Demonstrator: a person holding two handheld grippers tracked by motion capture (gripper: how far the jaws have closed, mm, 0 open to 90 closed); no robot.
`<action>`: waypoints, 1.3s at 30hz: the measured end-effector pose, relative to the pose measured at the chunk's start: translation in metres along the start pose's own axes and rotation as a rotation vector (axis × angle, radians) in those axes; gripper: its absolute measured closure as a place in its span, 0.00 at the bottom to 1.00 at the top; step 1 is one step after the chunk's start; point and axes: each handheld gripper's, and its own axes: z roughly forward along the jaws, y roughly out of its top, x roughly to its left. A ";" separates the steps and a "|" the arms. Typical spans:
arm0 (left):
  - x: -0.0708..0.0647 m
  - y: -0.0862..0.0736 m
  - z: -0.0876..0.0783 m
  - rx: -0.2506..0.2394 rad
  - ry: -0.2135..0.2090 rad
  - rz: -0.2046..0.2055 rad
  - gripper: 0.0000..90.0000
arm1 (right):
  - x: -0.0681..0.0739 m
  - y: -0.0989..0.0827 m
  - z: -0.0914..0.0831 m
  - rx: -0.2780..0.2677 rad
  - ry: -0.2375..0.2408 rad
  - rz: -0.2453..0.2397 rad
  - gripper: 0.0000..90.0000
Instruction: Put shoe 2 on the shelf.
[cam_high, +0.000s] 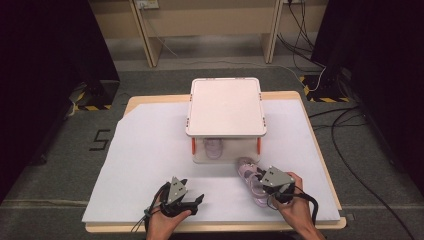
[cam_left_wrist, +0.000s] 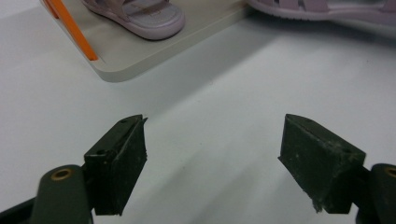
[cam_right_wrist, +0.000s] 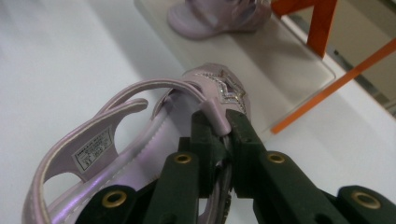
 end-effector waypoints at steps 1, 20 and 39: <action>0.000 0.000 0.000 0.001 0.000 0.000 0.25 | -0.001 0.001 -0.001 -0.009 -0.007 -0.011 0.92; 0.002 0.000 -0.001 -0.007 0.004 -0.006 0.25 | -0.012 0.031 0.064 -0.011 -0.114 -0.029 0.92; 0.000 0.000 -0.001 -0.006 0.000 0.001 0.25 | -0.025 0.040 0.051 -0.070 -0.156 0.095 0.51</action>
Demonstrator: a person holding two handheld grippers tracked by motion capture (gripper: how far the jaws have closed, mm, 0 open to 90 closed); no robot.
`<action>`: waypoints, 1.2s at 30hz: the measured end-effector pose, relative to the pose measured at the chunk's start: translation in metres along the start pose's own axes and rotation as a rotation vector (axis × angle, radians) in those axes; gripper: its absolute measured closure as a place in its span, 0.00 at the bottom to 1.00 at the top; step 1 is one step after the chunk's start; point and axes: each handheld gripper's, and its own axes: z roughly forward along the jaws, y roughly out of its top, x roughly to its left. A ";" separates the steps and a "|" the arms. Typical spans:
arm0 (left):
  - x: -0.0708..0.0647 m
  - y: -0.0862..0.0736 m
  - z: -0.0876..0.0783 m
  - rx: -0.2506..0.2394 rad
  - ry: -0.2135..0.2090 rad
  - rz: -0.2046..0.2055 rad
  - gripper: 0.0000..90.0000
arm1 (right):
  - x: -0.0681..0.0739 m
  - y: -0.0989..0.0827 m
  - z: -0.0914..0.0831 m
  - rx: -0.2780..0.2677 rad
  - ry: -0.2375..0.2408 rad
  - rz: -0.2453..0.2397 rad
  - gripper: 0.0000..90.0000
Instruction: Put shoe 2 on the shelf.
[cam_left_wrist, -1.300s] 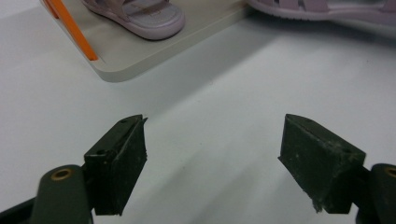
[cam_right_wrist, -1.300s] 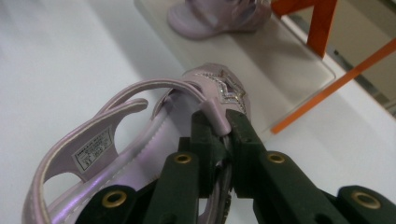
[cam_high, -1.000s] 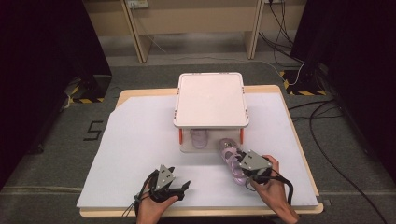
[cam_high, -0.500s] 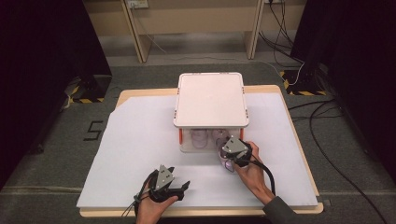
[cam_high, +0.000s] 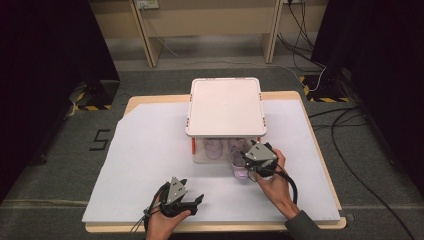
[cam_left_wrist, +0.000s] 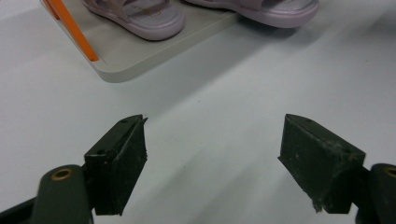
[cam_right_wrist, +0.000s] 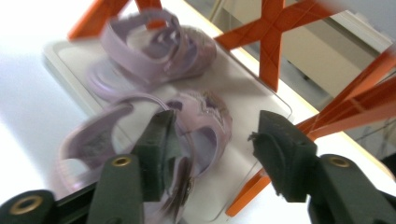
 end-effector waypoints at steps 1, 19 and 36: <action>0.000 0.000 0.000 -0.003 -0.001 -0.004 0.25 | -0.002 -0.001 -0.009 -0.014 0.031 0.037 0.46; 0.000 0.000 0.001 0.006 -0.003 0.000 0.25 | 0.026 -0.050 -0.019 0.079 0.233 0.139 0.41; 0.000 -0.001 0.003 0.015 -0.005 0.001 0.25 | 0.009 -0.045 0.014 0.072 0.198 0.072 0.64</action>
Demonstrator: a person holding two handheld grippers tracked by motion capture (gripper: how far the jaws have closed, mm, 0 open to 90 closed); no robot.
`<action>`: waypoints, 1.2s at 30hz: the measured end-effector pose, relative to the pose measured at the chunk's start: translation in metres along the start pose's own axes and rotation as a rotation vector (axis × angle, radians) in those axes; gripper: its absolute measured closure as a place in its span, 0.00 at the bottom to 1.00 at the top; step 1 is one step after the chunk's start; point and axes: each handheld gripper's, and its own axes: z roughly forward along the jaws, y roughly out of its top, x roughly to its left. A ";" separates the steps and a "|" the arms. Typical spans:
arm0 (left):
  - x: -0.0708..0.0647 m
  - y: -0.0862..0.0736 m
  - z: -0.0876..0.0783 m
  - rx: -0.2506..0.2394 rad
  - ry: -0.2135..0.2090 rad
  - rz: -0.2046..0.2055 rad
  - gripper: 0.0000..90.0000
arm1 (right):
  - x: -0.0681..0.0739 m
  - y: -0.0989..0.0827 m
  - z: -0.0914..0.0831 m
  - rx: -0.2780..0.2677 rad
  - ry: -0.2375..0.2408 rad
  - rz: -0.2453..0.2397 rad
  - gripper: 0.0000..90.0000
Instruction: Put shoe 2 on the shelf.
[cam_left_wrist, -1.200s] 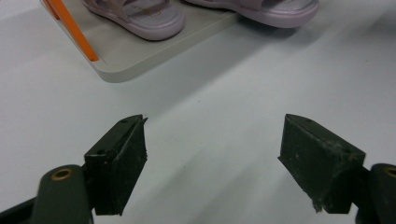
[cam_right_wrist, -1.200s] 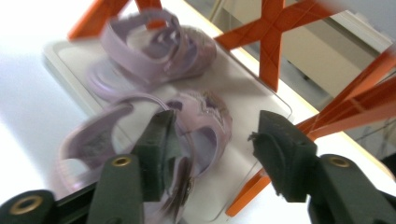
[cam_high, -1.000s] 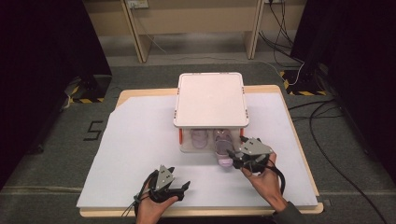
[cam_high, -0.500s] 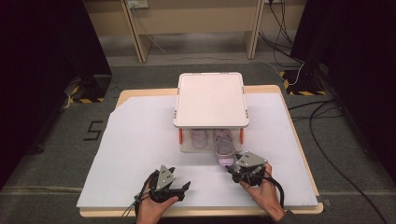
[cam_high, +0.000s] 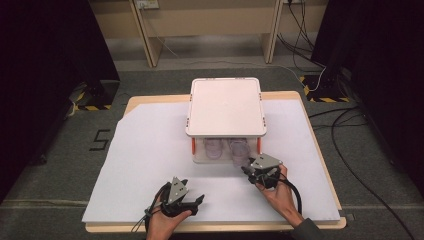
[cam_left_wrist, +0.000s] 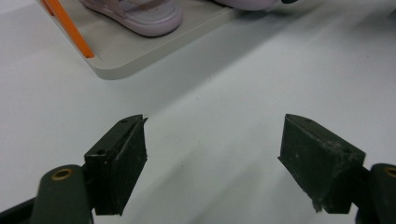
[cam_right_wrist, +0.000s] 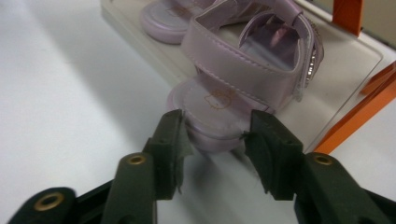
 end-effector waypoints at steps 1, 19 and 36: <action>0.000 0.000 0.000 0.000 0.000 0.001 0.25 | -0.001 0.001 0.003 0.000 -0.004 -0.003 0.64; 0.001 0.000 -0.001 -0.001 0.000 0.003 0.25 | -0.007 0.020 0.034 0.008 -0.012 0.013 0.63; 0.001 0.000 -0.001 -0.003 0.002 -0.002 0.25 | -0.004 0.021 0.017 -0.056 0.058 0.103 0.45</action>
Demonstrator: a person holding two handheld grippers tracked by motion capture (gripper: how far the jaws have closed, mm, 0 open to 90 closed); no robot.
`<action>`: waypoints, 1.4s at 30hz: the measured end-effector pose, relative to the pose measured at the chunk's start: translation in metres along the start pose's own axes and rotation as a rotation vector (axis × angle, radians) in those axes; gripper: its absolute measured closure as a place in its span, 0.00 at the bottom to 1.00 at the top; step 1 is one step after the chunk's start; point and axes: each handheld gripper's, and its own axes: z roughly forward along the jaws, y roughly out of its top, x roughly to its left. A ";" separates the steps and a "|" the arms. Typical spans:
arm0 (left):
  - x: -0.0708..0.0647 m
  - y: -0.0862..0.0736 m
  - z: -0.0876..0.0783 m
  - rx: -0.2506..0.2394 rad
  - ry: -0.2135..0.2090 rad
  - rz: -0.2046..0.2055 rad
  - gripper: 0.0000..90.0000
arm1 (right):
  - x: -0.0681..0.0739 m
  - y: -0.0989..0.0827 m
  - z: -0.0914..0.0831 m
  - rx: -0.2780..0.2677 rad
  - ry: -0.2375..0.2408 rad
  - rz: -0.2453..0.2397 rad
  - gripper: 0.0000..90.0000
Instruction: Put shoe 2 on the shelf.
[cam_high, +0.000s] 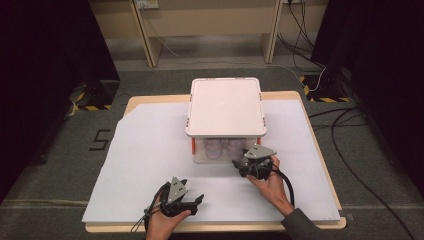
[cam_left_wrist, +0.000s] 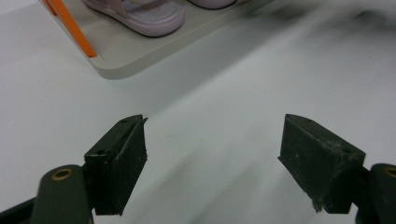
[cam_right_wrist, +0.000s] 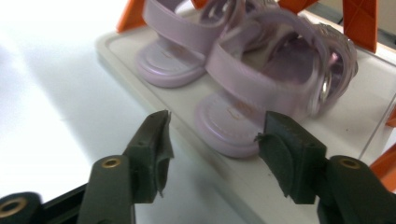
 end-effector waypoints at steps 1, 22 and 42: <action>0.000 0.000 0.000 -0.002 0.000 0.003 0.25 | 0.000 0.000 0.000 0.000 0.000 0.000 0.45; 0.000 0.000 -0.001 -0.003 0.000 0.001 0.25 | -0.001 -0.033 -0.059 0.005 0.073 0.155 0.26; -0.001 0.000 -0.001 -0.001 -0.003 0.002 0.24 | -0.008 -0.055 -0.083 -0.002 0.047 0.197 0.21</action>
